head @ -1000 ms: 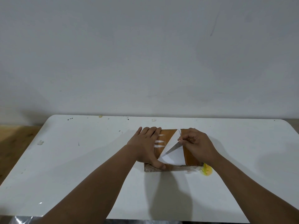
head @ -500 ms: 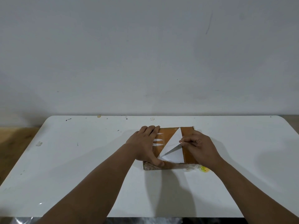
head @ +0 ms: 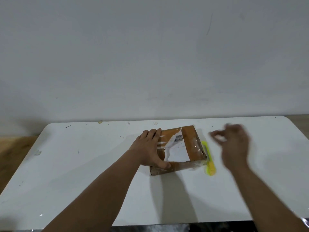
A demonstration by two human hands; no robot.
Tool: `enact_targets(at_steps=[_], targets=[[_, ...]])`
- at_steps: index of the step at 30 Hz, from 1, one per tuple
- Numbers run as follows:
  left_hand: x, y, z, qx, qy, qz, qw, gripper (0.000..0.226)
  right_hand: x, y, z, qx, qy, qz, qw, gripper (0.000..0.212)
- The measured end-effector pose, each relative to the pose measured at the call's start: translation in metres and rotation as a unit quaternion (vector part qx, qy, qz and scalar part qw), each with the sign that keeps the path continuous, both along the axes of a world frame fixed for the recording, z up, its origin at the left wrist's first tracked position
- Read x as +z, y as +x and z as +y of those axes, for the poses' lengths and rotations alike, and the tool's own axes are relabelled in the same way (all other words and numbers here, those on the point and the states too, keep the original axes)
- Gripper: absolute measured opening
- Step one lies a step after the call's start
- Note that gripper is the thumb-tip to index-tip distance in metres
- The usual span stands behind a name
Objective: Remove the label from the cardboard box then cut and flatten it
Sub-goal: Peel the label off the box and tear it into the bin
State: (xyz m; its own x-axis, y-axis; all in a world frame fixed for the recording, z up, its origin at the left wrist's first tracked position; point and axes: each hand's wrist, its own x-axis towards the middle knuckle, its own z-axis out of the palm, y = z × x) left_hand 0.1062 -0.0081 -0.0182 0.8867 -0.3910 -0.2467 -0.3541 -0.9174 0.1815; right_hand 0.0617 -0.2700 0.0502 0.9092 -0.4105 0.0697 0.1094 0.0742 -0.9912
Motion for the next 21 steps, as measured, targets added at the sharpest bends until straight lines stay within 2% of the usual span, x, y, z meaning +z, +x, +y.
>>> enact_targets(at_steps=[1,2,4,7,8,11,14,16,18,21], targets=[[0.000,0.003,0.001,0.001,0.003,0.002,1.000,0.144,0.014,0.006,-0.020,-0.032,0.042,-0.032,0.998,0.033],[0.000,0.005,0.001,-0.002,0.007,0.006,1.000,0.145,0.027,0.013,-0.041,-0.030,0.006,-0.040,0.999,0.029],[-0.003,0.005,0.000,-0.010,0.012,0.010,1.000,0.148,0.042,0.023,-0.065,0.016,-0.140,0.012,0.990,0.019],[-0.003,0.005,-0.001,-0.014,0.018,0.008,1.000,0.150,0.022,0.028,-0.056,0.104,-0.323,0.083,0.937,0.004],[-0.002,0.006,-0.002,-0.013,0.020,0.008,1.000,0.150,0.010,0.029,-0.045,0.142,-0.352,0.101,0.920,0.013],[0.001,0.005,-0.007,-0.016,0.030,0.004,0.999,0.152,-0.017,0.038,-0.009,0.250,-0.380,0.127,0.882,0.047],[0.002,0.003,-0.008,-0.033,0.052,-0.004,0.998,0.153,-0.031,0.054,0.018,0.273,-0.473,0.115,0.829,0.055],[0.002,0.003,-0.007,-0.040,0.063,-0.003,0.997,0.151,-0.039,0.065,0.028,0.280,-0.512,0.107,0.805,0.053],[0.002,0.002,-0.008,-0.049,0.064,-0.008,0.997,0.147,-0.044,0.071,0.034,0.271,-0.543,0.098,0.789,0.040],[0.003,0.002,-0.014,-0.085,0.068,-0.035,0.993,0.140,-0.047,0.071,0.038,0.228,-0.564,0.069,0.790,0.023]])
